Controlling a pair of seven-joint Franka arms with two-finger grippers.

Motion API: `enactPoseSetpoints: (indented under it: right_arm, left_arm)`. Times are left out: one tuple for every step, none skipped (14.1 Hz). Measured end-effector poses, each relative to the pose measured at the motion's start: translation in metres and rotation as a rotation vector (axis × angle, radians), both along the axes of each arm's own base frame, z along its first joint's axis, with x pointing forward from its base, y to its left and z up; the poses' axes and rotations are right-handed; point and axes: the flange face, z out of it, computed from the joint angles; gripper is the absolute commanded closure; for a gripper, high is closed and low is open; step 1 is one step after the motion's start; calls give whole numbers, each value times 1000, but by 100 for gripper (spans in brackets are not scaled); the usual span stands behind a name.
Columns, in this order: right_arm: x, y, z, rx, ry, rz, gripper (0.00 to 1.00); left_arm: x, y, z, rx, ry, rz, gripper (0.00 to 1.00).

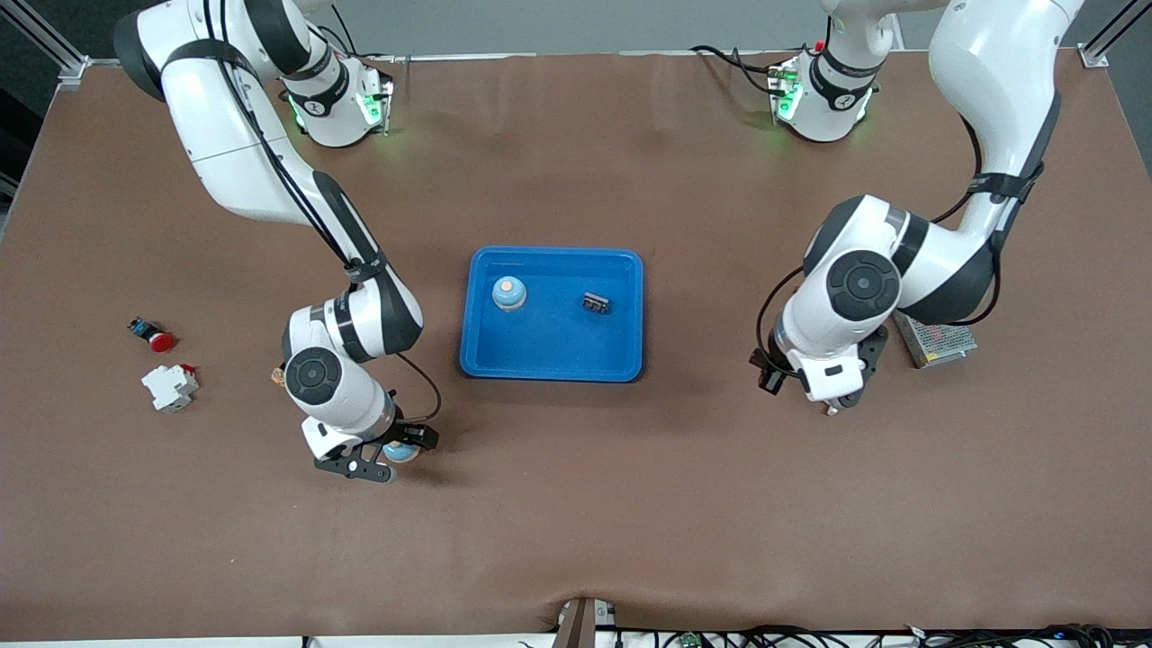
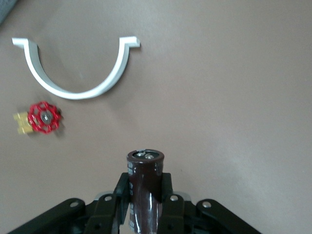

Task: Place electrolytic capacitor and blue bell in tray
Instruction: 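Grasp the second blue bell with the right gripper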

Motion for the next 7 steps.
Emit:
enactPoseSetpoints:
  right_arm:
    - [1, -3, -1, -2, 1, 10, 0]
    - [2, -7, -2, -4, 1, 22, 0]
    - [3, -11, -2, -5, 0, 33, 0]
    - [5, -15, -1, -6, -1, 40, 9]
    - [6, -18, -1, -7, -3, 44, 21]
    - [7, -20, 0, -7, -4, 48, 35]
    - [7, -20, 0, -7, -5, 48, 47]
  left_arm:
    - [-1, -9, 1, -4, -4, 8, 100]
    - [-1, -17, 1, -8, -6, 17, 100]
    - [-2, -25, 1, -12, -8, 25, 100]
    - [-3, -32, 0, -16, -8, 35, 100]
    - [-3, -38, -1, -19, -8, 40, 100]
    - [-5, -43, -3, -21, -6, 45, 100]
    - [-6, -50, -4, -23, -4, 51, 100]
